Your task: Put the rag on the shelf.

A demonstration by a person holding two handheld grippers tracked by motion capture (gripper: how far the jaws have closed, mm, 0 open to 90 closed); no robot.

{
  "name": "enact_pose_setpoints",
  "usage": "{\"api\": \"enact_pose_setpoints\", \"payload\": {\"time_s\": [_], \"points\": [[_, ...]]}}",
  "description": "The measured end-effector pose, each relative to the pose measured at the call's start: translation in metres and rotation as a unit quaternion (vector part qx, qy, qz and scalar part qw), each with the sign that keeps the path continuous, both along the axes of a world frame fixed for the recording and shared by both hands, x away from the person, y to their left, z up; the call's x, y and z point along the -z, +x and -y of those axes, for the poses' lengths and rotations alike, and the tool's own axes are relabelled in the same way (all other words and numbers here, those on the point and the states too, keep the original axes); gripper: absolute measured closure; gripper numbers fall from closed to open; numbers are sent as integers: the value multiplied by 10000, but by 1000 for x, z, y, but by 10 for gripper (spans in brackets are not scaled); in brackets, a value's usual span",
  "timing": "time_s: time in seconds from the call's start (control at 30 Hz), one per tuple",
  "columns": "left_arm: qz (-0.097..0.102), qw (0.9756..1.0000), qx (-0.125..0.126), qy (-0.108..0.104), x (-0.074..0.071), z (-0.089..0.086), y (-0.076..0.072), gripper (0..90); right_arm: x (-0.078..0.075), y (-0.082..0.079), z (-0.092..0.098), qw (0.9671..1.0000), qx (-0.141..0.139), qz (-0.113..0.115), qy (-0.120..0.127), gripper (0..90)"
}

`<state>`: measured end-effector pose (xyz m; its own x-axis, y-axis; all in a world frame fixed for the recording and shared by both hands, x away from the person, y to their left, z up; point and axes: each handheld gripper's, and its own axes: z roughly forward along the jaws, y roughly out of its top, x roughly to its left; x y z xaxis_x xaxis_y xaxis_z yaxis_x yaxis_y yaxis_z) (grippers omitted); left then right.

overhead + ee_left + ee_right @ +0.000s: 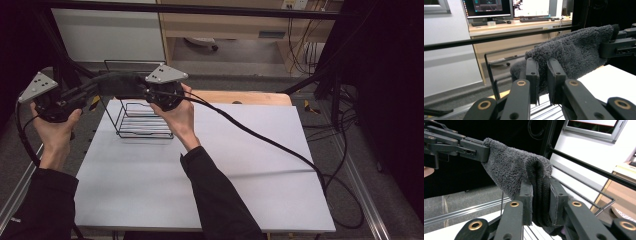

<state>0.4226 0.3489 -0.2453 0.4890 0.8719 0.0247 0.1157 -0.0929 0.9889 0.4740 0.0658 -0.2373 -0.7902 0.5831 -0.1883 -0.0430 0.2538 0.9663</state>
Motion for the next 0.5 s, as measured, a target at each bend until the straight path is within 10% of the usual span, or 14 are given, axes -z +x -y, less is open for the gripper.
{"api": "enact_pose_setpoints", "payload": {"time_s": [0.5], "points": [[-424, 9990, -35, 103, 21, -1, -6, 756, 19, -8, 5, 9995, 10, -231, -204, 622]]}}
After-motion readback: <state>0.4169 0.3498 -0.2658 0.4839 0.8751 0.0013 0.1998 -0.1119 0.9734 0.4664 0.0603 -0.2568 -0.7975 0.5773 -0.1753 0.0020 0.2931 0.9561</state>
